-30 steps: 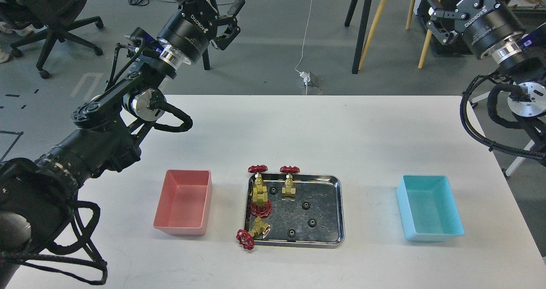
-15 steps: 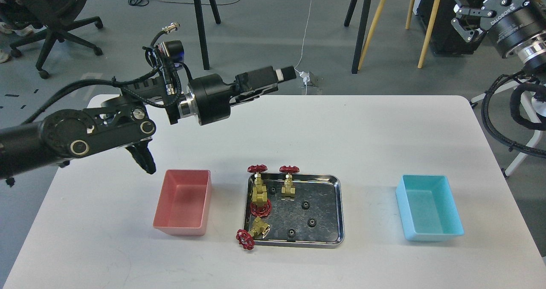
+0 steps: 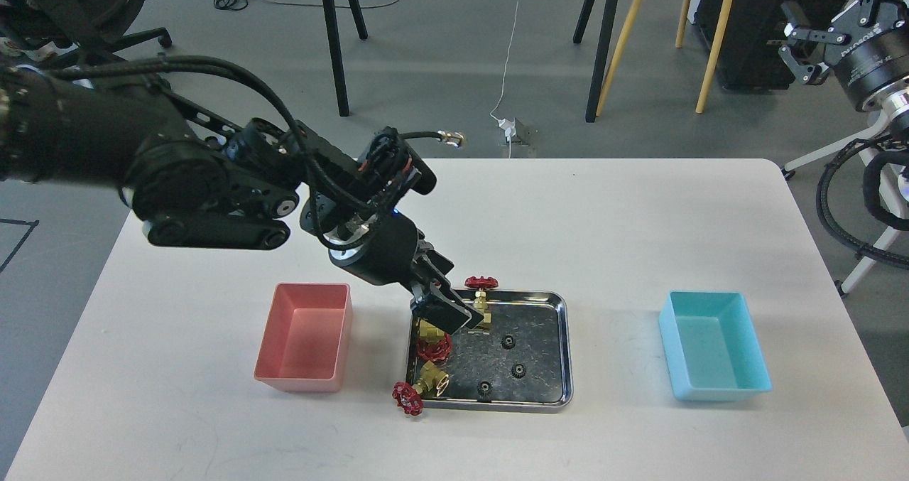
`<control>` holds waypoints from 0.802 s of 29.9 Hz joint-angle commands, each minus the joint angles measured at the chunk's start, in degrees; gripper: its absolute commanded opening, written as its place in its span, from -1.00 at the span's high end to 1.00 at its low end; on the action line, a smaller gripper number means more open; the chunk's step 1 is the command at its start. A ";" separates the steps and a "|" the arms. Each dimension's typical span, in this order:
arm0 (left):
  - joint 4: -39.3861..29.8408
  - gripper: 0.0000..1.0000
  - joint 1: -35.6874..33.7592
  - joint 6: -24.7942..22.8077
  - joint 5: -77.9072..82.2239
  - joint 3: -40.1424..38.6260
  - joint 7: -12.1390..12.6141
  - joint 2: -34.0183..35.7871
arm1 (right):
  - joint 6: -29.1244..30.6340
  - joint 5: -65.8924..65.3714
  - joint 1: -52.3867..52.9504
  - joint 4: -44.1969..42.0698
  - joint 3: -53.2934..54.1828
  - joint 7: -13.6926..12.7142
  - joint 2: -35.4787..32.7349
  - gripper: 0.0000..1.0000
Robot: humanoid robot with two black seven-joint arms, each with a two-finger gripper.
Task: Place valve in pink box and gear in blue box
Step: 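Lower the left gripper onto a brass valve with red handwheel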
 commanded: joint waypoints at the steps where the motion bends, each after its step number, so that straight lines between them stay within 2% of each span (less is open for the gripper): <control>1: 3.02 -0.89 2.59 1.61 -0.08 0.64 0.01 -2.43 | 0.00 0.00 0.06 -0.92 0.52 0.00 -0.08 -0.98; 8: 3.82 -0.89 3.29 3.98 -0.08 2.74 0.01 -2.25 | 0.00 0.00 -0.02 -3.30 1.67 0.00 -0.08 -0.98; 14: 5.13 -0.89 7.42 7.15 -0.08 4.60 0.01 -2.34 | 0.00 0.00 -0.55 -3.30 1.75 0.00 -0.34 -0.98; 24: 10.14 -0.89 12.60 7.50 0.00 5.04 0.01 -2.60 | 0.00 0.08 -1.17 -3.30 1.75 -0.09 -0.87 -0.98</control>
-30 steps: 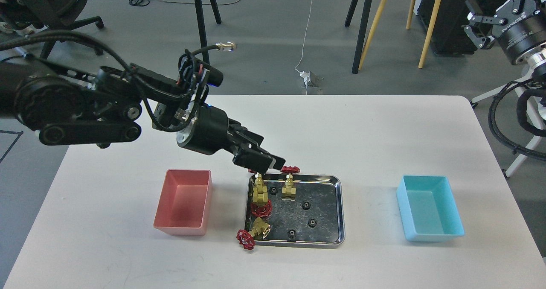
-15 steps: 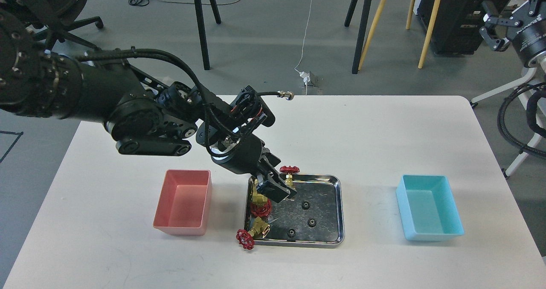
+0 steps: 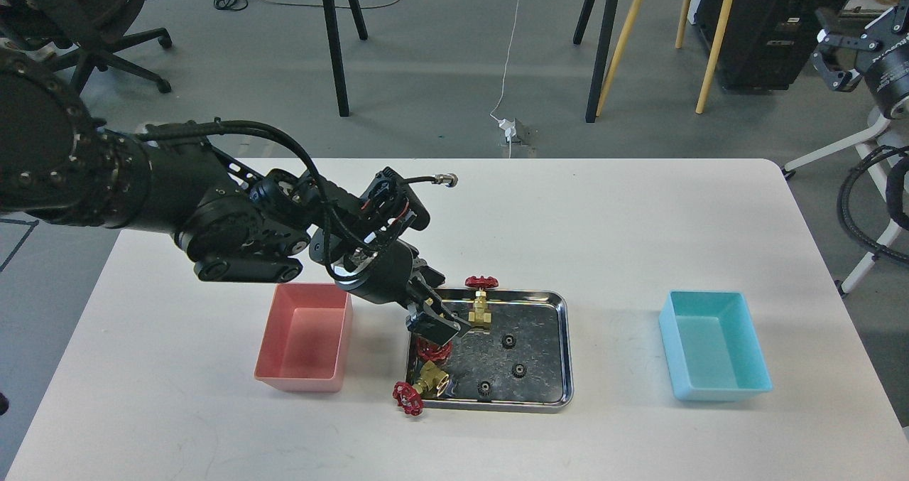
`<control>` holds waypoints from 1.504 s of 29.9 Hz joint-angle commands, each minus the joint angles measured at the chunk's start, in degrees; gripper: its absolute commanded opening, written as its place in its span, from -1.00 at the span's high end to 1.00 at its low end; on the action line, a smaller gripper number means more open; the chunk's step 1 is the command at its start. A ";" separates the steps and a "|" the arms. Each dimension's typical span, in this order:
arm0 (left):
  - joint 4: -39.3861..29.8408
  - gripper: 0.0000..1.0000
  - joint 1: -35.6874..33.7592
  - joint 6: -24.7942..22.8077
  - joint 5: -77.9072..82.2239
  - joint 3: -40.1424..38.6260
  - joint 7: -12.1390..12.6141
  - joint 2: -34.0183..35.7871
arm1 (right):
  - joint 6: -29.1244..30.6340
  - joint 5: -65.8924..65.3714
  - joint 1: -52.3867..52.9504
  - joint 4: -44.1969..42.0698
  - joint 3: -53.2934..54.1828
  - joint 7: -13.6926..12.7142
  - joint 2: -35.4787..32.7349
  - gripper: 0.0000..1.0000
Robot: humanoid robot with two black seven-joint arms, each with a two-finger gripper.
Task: Place valve in pink box and gear in blue box
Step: 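Lower the left gripper onto a brass valve with red handwheel, then close the left gripper on the brass valve and lift it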
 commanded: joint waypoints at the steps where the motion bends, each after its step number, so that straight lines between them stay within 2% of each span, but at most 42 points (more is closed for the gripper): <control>1: 2.10 -0.89 2.49 0.06 0.17 0.40 0.00 0.00 | 0.00 0.05 -0.04 0.00 -0.01 -0.03 -0.04 -0.98; 17: 7.03 -0.87 9.62 0.15 0.35 0.40 0.00 0.18 | 0.00 0.05 -0.65 0.00 -0.01 0.06 0.05 -0.98; 25: 9.58 -0.59 12.61 1.64 2.46 0.31 0.00 0.18 | 0.00 0.05 -1.53 0.09 -0.01 0.06 0.05 -0.98; 32: 9.49 -0.55 13.05 1.64 2.55 0.14 0.00 0.27 | 0.00 0.05 -2.33 0.09 0.08 0.06 0.05 -0.98; 45: 9.49 -0.24 13.14 1.73 2.55 0.14 0.00 0.18 | 0.00 0.05 -2.59 0.09 0.08 0.06 -0.04 -0.98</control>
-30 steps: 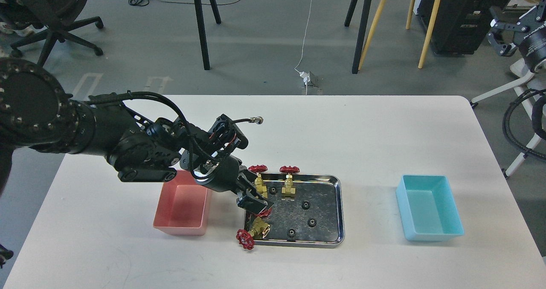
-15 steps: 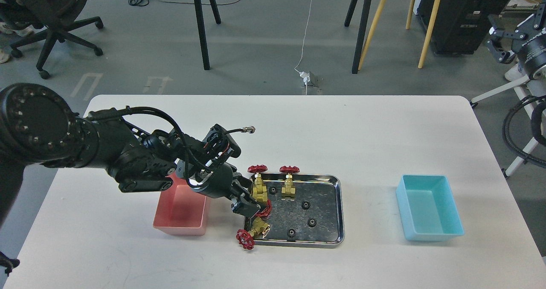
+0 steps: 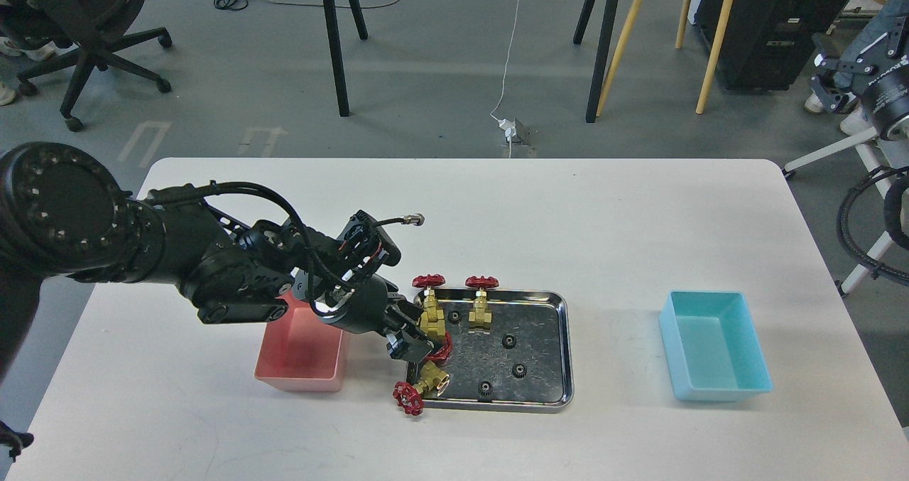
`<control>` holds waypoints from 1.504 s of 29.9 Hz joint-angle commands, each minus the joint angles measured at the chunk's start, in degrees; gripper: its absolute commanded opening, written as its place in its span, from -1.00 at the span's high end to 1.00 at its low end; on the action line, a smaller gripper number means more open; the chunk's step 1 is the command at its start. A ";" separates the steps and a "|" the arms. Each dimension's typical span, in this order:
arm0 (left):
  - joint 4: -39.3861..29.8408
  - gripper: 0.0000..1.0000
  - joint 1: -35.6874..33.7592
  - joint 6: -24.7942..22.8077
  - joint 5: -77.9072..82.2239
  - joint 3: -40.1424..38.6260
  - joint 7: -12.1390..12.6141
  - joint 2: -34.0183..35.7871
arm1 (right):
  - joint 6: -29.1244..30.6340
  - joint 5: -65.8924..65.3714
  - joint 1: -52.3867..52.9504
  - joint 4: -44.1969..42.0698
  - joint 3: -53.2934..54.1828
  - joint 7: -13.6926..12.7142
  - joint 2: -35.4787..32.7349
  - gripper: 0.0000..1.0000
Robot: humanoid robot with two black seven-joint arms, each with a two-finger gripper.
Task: Place valve in pink box and gear in blue box
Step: 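Close the left gripper on the brass valve and lift it, then carry the valve with the left gripper over the pink box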
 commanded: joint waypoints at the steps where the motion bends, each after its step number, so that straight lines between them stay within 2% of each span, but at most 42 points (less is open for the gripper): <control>1: 0.00 -0.19 0.01 0.00 0.01 0.03 0.00 -0.11 | 0.00 0.00 -0.01 0.00 0.16 0.00 -0.01 -0.98; 14: -0.18 0.45 0.45 0.00 0.36 -0.06 0.00 0.33 | 0.00 0.00 -0.01 0.00 0.34 0.00 -0.10 -0.98; 21: -1.14 0.59 0.36 0.00 0.62 -0.59 0.00 1.73 | 0.00 -0.09 -0.01 -0.08 0.34 0.00 -0.10 -0.98; 35: -11.95 0.67 -7.02 -0.52 0.62 -6.91 0.00 11.30 | 0.00 0.00 0.34 0.00 0.42 -0.09 0.08 -0.98; 39: -12.92 0.67 -8.87 -0.44 0.62 -8.85 0.00 15.08 | 0.00 0.00 0.78 0.18 0.51 -0.09 0.34 -0.98; 45: -17.13 0.67 -10.80 -0.44 3.69 -8.94 0.00 25.53 | 0.00 0.00 2.27 0.62 2.09 -0.18 0.52 -0.98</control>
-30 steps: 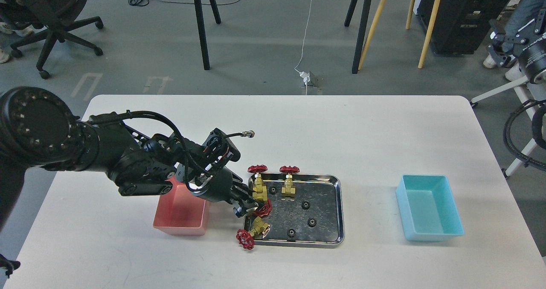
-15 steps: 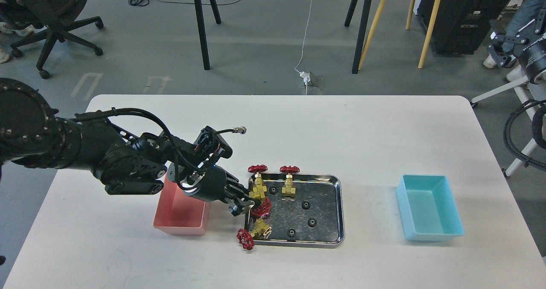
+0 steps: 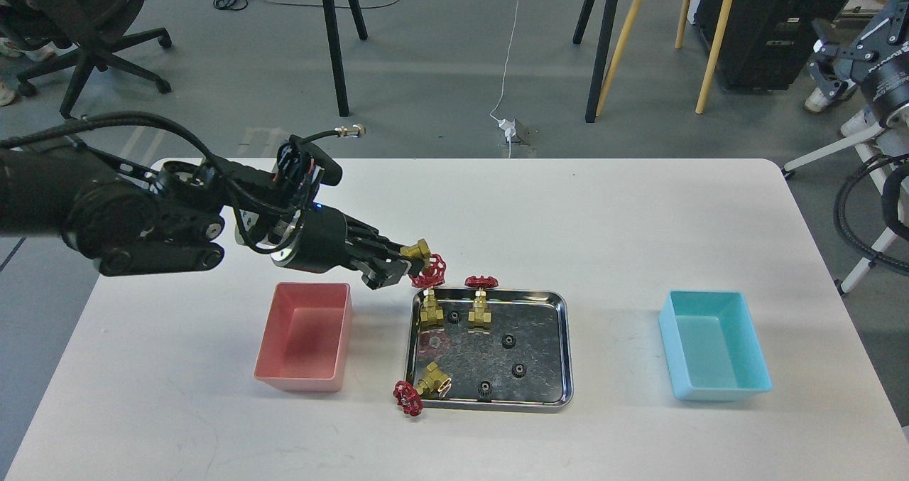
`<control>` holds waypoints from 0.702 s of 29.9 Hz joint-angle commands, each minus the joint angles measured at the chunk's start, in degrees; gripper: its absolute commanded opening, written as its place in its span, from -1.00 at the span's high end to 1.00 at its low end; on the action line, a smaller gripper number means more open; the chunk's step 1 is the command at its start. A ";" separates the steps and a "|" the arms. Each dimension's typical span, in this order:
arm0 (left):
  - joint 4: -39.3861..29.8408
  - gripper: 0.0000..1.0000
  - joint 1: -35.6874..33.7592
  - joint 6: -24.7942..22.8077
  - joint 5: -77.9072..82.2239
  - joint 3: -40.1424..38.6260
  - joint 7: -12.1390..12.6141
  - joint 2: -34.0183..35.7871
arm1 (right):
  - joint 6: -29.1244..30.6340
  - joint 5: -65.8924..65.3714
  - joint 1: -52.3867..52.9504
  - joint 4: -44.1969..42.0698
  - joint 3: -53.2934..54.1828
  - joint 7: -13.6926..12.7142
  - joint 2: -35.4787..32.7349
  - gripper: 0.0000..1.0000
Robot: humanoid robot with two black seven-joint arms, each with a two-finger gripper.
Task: Place valve in pink box and gear in blue box
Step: 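Carry the valve with the left gripper over the pink box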
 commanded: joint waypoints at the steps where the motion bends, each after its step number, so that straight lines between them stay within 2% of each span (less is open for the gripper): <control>1: -4.06 0.67 -0.76 0.04 3.47 -0.20 0.00 7.76 | 0.00 0.00 1.07 0.06 0.54 -0.03 0.17 -0.98; 6: -11.36 0.67 -0.94 0.12 9.62 -1.25 0.00 18.66 | 0.00 0.00 1.51 -0.03 0.45 -0.03 0.34 -0.98; 10: -13.22 0.67 -0.15 0.12 12.71 -1.34 0.00 23.94 | 0.00 0.00 1.43 -0.03 0.45 -0.03 0.52 -0.98; 21: -9.62 0.66 11.09 0.47 17.19 -5.20 0.00 25.89 | 0.00 -0.09 1.51 -0.03 0.36 -0.03 0.43 -0.98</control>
